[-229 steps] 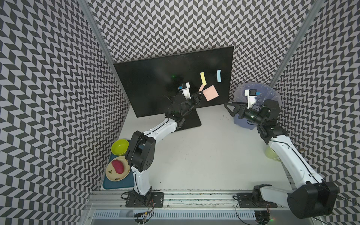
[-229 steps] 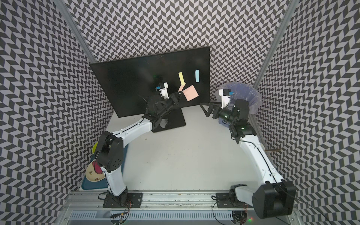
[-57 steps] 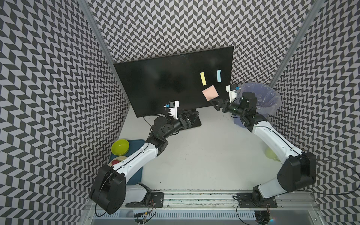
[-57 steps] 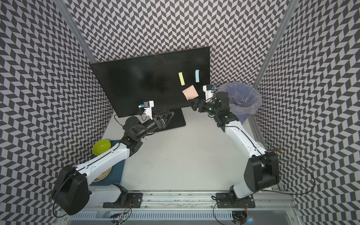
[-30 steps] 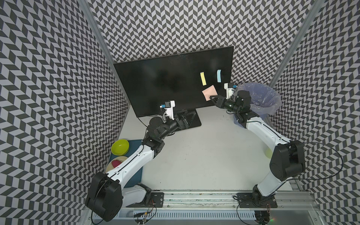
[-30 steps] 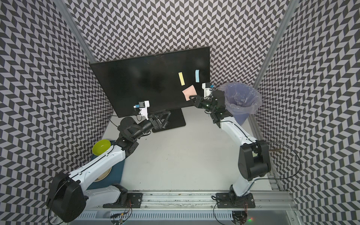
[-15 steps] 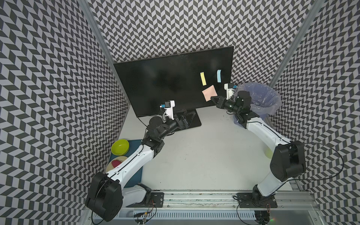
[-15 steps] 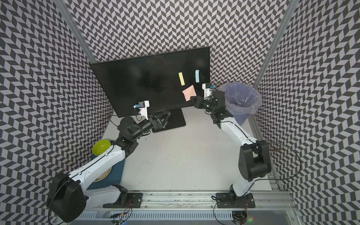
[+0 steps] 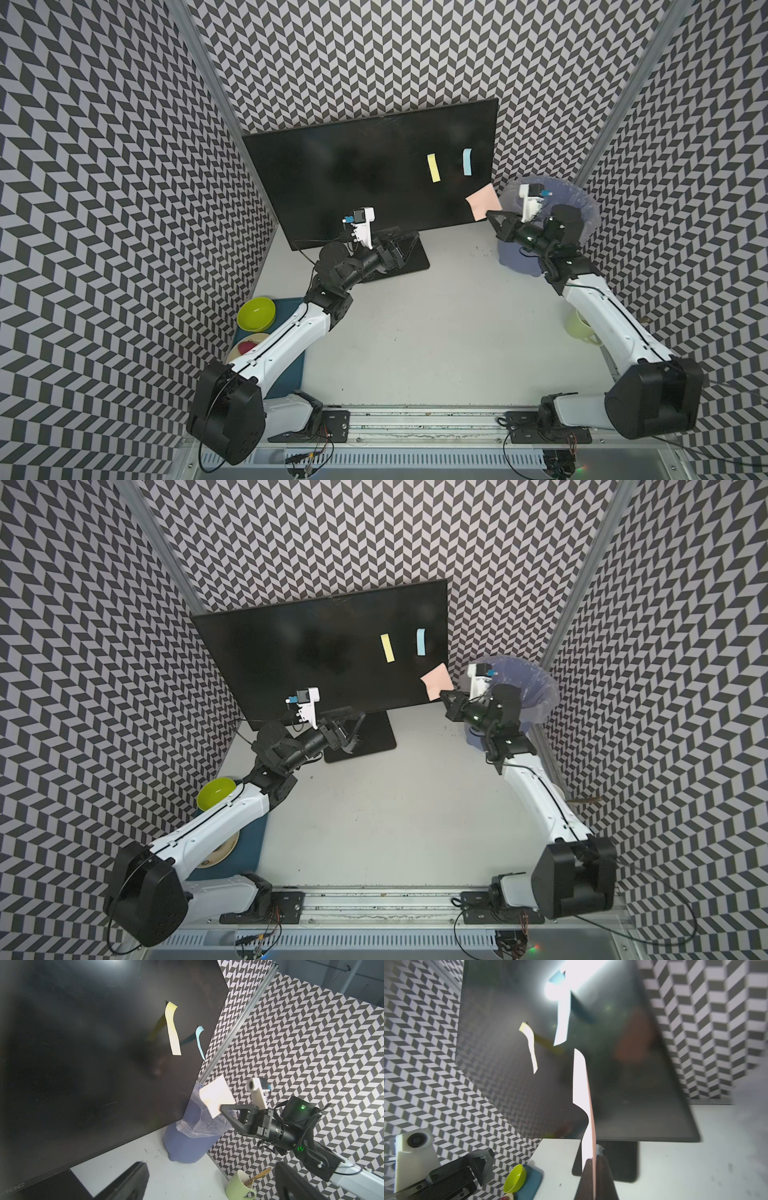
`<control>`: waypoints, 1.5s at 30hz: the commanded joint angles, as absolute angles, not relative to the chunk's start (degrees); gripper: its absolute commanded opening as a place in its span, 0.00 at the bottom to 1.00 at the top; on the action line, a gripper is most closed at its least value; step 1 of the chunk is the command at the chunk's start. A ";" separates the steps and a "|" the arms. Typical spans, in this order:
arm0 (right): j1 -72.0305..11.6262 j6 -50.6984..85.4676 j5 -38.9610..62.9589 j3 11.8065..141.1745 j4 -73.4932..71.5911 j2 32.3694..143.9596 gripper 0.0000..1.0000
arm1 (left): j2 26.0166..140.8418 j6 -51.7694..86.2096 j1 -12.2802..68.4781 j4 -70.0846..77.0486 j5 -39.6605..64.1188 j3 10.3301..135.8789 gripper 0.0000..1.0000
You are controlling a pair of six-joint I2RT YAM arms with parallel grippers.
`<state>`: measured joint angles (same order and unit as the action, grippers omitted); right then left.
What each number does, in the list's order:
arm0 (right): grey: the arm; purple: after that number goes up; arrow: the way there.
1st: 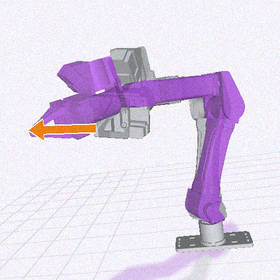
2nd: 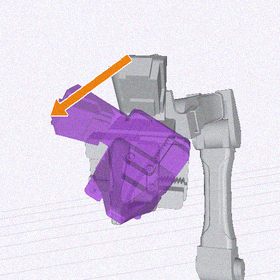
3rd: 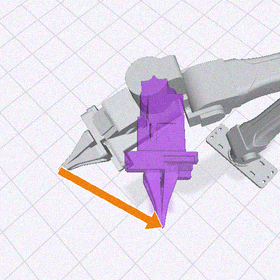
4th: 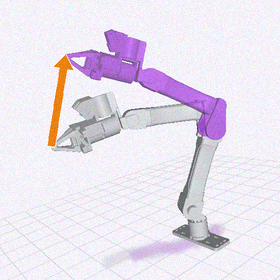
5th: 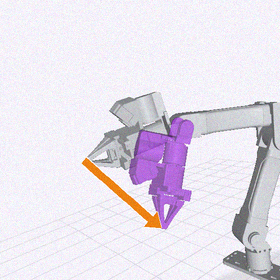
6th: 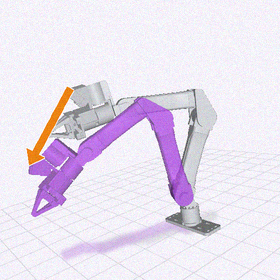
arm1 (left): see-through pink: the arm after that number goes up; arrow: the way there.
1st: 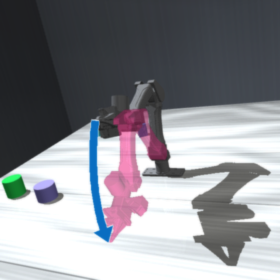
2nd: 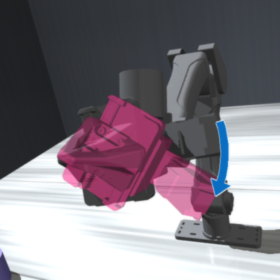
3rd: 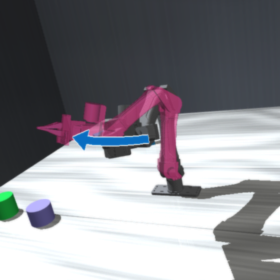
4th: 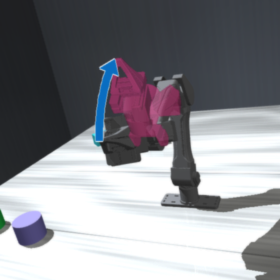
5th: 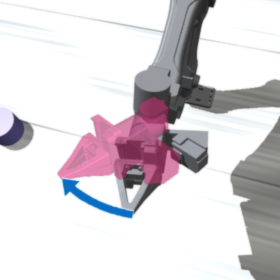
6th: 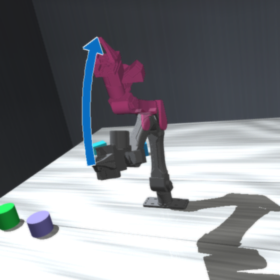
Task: Remove the sticky note from the monitor
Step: Tear off the sticky note from the monitor, then place the sticky note in the trash bin.
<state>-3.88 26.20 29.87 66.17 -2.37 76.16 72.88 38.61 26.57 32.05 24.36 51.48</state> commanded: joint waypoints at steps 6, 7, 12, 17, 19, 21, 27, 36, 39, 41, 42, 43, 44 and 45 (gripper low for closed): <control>11.47 22.90 25.77 68.52 2.31 71.91 0.00 | 75.29 38.99 26.28 35.09 25.84 55.29 1.00; 12.27 22.37 24.54 69.62 3.08 72.53 0.00 | 75.44 38.95 26.28 35.03 25.84 55.55 1.00; 13.79 17.27 18.58 76.37 9.58 79.10 0.05 | 75.91 38.63 26.28 34.20 26.05 56.53 1.00; 13.71 12.59 15.62 82.42 15.43 84.10 0.37 | 76.12 38.23 26.28 33.35 26.37 57.01 1.00; 13.71 11.90 14.38 83.33 16.15 84.33 0.50 | 76.22 38.26 26.23 33.19 26.49 57.12 1.00; 13.65 11.59 13.97 83.58 15.94 83.82 0.59 | 76.33 38.27 26.27 33.20 26.54 57.09 1.00; 11.51 15.03 23.39 81.56 10.59 81.62 0.67 | 77.07 38.55 26.29 33.21 26.96 57.86 1.00; -2.86 35.32 35.24 75.77 -14.37 83.52 0.75 | 77.12 38.68 26.34 32.77 27.25 57.83 1.00; -6.54 44.35 37.84 74.43 -24.51 85.64 0.75 | 76.57 38.06 26.35 32.09 27.01 57.66 1.00; -9.11 46.32 38.58 75.36 -26.94 86.82 0.75 | 76.01 37.38 26.30 31.35 26.79 57.58 1.00; -10.08 46.89 38.98 75.96 -27.75 87.41 0.75 | 75.71 37.09 26.28 30.97 26.68 57.58 1.00; -10.93 47.77 39.42 76.30 -28.95 87.93 0.75 | 75.49 36.83 26.24 30.66 26.64 57.47 1.00; -11.55 48.74 39.52 76.40 -30.21 88.53 0.75 | 75.23 36.72 26.26 30.59 26.57 57.41 1.00; -11.96 49.68 39.51 76.69 -30.94 89.15 0.76 | 75.10 36.70 26.16 30.54 26.52 57.21 1.00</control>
<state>-10.41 43.86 37.19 75.26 -21.21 88.01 77.12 38.15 26.57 31.29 26.41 56.12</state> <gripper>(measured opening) 0.756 0.998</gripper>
